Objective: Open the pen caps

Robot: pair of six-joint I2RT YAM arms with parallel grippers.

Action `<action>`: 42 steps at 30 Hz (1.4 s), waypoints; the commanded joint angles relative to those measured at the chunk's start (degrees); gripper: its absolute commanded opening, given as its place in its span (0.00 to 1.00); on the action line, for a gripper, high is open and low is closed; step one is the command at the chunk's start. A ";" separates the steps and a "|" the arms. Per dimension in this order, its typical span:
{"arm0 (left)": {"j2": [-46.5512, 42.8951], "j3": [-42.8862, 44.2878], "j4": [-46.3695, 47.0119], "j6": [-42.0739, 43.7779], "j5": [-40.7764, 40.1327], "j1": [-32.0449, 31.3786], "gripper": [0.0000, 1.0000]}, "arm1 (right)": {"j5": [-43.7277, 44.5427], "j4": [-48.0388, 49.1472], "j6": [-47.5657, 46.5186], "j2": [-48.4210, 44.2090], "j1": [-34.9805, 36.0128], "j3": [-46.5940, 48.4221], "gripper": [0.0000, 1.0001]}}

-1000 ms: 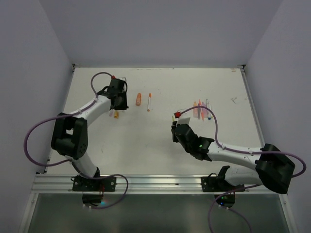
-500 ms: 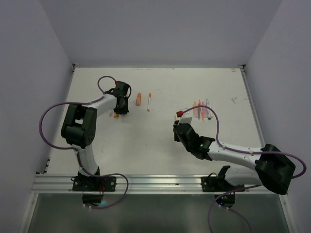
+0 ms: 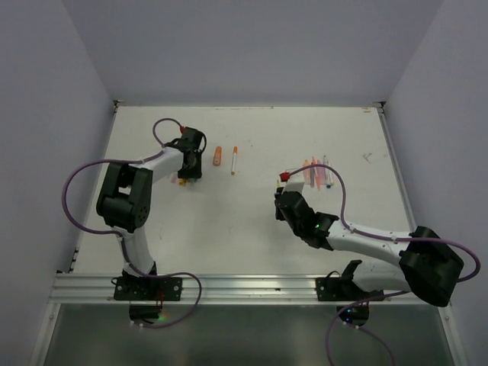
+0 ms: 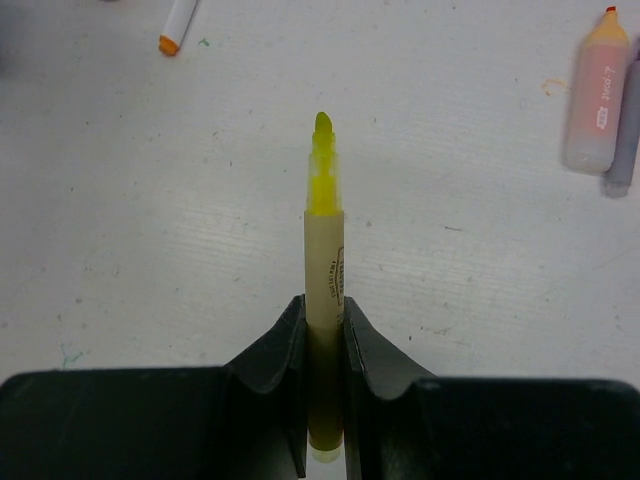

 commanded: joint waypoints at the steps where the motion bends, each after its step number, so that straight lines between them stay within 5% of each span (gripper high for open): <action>1: -4.50 2.07 0.80 0.52 0.71 -0.01 0.40 | 1.12 -2.07 1.08 -0.17 -2.38 1.93 0.00; 10: -22.07 2.70 1.67 -2.38 1.77 -0.89 0.52 | -3.44 -14.54 1.70 7.55 -14.76 12.73 0.00; 22: -49.41 -8.11 2.38 -1.59 -6.84 -0.72 1.00 | -11.70 -21.77 -2.69 26.89 -26.29 29.61 0.06; 33: -70.49 -23.56 7.28 2.01 -20.28 -0.63 1.00 | -10.30 -23.09 -6.48 37.18 -29.55 36.82 0.17; 42: -74.12 -29.83 11.70 3.33 -23.55 -0.63 1.00 | -10.56 -23.09 -6.39 37.19 -29.81 36.74 0.31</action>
